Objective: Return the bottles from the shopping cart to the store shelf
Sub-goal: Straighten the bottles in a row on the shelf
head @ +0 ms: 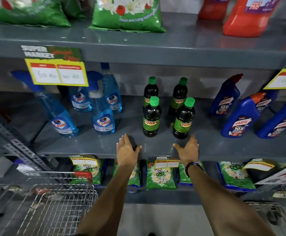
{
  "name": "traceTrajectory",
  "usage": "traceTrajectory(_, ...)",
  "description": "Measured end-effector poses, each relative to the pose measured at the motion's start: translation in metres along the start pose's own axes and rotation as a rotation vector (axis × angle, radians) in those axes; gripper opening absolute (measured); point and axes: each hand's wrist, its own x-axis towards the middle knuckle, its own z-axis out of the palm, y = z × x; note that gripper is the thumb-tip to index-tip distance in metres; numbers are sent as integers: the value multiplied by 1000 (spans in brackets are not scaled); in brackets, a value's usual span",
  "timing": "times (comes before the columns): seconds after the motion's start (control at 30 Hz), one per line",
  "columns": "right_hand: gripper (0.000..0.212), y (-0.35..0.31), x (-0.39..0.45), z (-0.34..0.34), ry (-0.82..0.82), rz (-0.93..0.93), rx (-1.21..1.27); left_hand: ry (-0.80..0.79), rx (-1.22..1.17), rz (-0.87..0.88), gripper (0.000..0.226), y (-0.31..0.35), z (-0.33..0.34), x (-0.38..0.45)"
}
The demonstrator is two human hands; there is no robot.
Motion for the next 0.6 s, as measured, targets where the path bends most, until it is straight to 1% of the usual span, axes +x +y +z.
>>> traceTrajectory(0.07,85,-6,-17,7,50,-5,-29,27,54,-21,76,-18,-14,-4)
traceTrajectory(0.13,75,-17,-38,21,61,-21,-32,59,94,-45,71,-40,-33,-3)
traceTrajectory(0.2,71,-30,-56,38,5,-63,-43,110,90,-68,64,-62,-50,2)
traceTrajectory(0.27,70,-45,-70,56,-69,-114,-66,163,68,-110,63,-83,-67,6)
traceTrajectory(0.37,72,-71,-86,84,-181,-197,-54,227,38,-198,71,-112,-89,13)
traceTrajectory(0.47,79,-103,-89,115,-304,-242,-15,281,-8,-237,84,-134,-108,27)
traceTrajectory(0.6,87,-142,-74,151,-418,-192,112,299,-114,-277,104,-154,-130,53)
